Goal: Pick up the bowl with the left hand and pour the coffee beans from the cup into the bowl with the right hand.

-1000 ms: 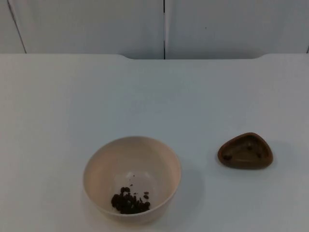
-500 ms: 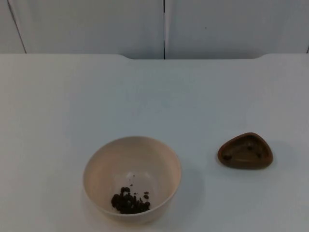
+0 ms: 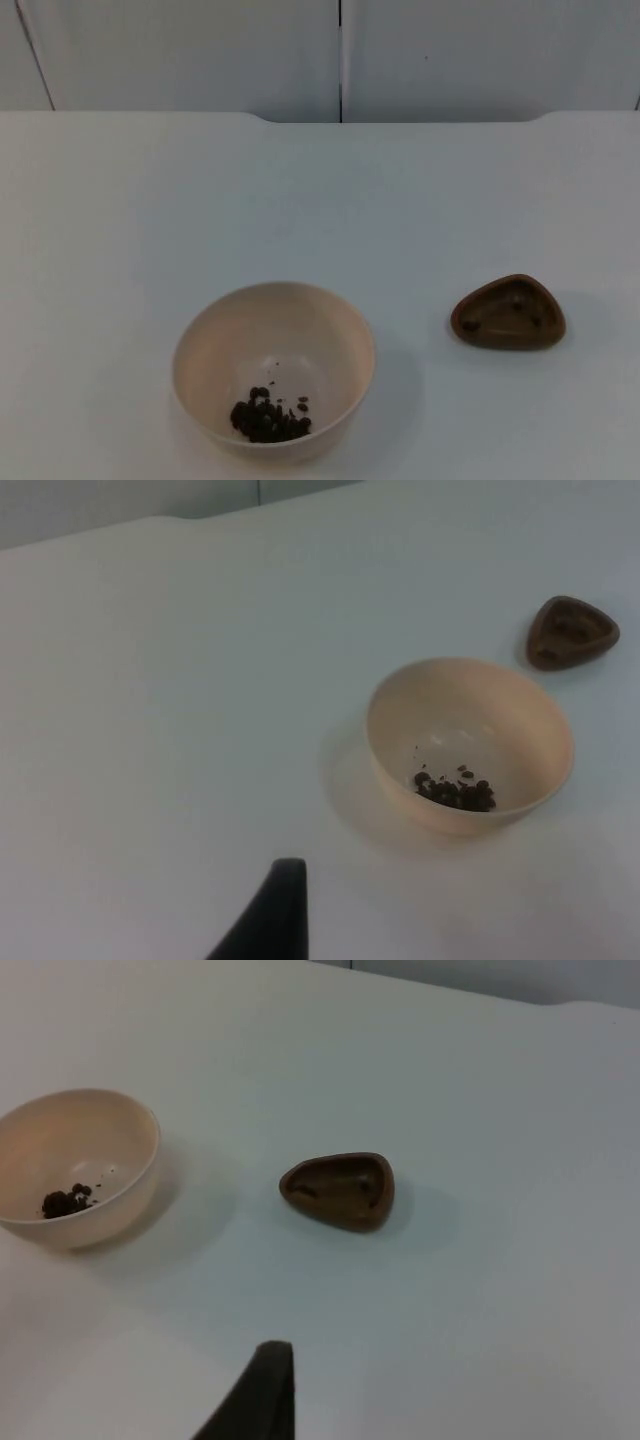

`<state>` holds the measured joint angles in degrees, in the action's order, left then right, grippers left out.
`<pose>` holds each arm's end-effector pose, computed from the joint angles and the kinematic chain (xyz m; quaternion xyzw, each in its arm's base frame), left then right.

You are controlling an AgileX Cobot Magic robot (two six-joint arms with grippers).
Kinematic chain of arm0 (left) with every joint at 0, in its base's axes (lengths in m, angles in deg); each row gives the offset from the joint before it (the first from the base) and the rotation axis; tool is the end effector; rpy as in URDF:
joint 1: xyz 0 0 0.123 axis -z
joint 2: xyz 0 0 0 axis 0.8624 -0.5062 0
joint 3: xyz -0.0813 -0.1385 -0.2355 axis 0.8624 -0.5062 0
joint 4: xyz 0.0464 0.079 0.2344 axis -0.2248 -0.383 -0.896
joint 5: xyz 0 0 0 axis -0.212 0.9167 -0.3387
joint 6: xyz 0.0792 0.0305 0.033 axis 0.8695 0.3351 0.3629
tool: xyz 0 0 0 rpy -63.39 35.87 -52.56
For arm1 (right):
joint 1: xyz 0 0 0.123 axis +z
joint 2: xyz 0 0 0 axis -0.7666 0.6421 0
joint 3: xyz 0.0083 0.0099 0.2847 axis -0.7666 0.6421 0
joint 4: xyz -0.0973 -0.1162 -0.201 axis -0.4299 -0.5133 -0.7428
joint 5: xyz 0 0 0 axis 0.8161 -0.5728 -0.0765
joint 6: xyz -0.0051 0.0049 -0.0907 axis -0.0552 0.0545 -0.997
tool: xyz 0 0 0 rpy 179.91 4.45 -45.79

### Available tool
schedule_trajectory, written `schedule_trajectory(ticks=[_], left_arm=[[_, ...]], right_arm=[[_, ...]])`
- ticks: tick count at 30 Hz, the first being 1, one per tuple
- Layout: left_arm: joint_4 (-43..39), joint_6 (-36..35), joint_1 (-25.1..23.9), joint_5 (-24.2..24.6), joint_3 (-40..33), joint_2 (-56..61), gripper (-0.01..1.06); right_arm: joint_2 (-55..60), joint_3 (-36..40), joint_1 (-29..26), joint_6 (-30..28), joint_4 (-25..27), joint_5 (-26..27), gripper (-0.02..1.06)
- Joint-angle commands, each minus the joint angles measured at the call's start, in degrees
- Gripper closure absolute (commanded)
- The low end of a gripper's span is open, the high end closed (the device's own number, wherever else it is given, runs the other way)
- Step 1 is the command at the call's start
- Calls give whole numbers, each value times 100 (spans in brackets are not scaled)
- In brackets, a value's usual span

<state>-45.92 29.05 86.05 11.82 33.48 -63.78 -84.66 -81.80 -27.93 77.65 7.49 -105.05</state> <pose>-0.0065 -0.0027 0.2765 0.1925 0.8349 -0.1527 0.4925 -0.0075 -0.0017 0.2795 -0.1771 0.8388 0.0994 0.5051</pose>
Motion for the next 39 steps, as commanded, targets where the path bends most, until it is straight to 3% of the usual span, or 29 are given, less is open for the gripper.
schedule_trajectory(ticks=[1, 23, 39], left_arm=[[-11, -14, 33, 4, -28, 28, 2], [-11, -14, 33, 4, -28, 28, 2], [-11, -14, 33, 4, -28, 28, 2]], right_arm=[[-17, 9, -14, 14, -24, 66, -1], [-17, 9, -78, 13, -24, 76, -1], [-17, 9, -1715, 13, -24, 76, -1]])
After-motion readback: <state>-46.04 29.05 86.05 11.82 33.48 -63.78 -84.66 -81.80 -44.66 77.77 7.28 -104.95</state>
